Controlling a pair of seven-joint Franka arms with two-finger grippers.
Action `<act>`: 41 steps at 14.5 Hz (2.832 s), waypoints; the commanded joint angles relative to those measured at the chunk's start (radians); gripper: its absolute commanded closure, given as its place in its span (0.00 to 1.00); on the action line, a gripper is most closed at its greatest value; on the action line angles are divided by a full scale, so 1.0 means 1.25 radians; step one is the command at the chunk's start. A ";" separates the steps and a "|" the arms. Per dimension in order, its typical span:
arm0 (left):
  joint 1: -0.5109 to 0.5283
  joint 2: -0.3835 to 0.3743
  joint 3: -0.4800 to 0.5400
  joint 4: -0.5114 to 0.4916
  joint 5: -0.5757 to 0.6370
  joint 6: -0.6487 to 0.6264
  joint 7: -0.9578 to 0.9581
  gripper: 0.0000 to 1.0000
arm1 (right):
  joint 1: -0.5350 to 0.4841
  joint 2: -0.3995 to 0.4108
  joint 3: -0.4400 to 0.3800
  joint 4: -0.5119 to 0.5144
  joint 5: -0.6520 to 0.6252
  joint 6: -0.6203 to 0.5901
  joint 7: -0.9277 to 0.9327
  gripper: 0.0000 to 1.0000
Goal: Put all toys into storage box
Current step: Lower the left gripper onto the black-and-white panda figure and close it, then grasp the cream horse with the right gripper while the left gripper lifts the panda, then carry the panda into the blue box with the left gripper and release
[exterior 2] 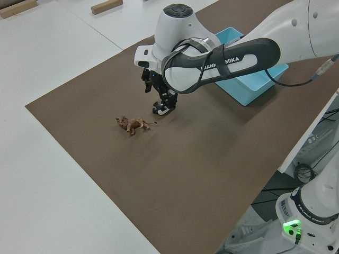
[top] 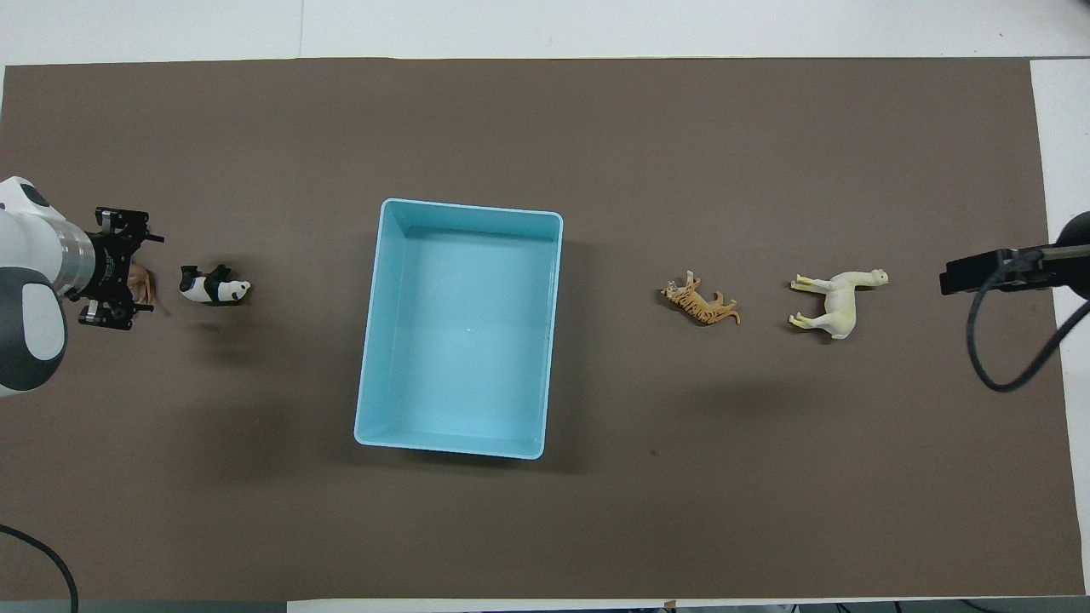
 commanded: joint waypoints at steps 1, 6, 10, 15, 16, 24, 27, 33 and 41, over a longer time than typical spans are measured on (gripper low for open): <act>-0.013 0.034 0.000 -0.016 0.015 0.026 -0.120 0.00 | 0.008 0.059 0.003 -0.041 -0.011 0.092 0.019 0.00; -0.033 0.051 0.001 -0.030 0.025 0.048 -0.149 0.00 | 0.009 0.122 0.003 -0.078 -0.011 0.118 0.019 0.00; -0.033 0.051 0.001 -0.073 0.027 0.102 -0.149 0.00 | 0.009 0.127 0.003 -0.109 -0.011 0.160 0.030 0.00; -0.028 0.047 0.004 -0.089 0.025 0.117 -0.147 0.29 | 0.004 0.154 0.001 -0.118 -0.009 0.200 0.041 0.00; -0.031 0.046 0.005 -0.085 0.026 0.114 -0.147 0.52 | 0.004 0.163 0.001 -0.116 -0.011 0.207 0.075 0.00; -0.069 0.015 -0.004 0.050 0.054 -0.083 -0.135 0.95 | 0.008 0.189 0.001 -0.142 -0.011 0.282 0.126 0.00; -0.160 0.014 -0.010 0.187 0.039 -0.272 -0.158 0.97 | 0.008 0.193 0.001 -0.159 -0.011 0.303 0.147 0.00; -0.367 -0.015 -0.041 0.250 -0.032 -0.335 -0.269 0.97 | 0.006 0.191 0.001 -0.240 -0.011 0.388 0.201 0.00; -0.490 -0.107 -0.041 0.019 -0.032 -0.122 -0.262 0.00 | -0.001 0.197 0.001 -0.259 -0.011 0.421 0.201 0.54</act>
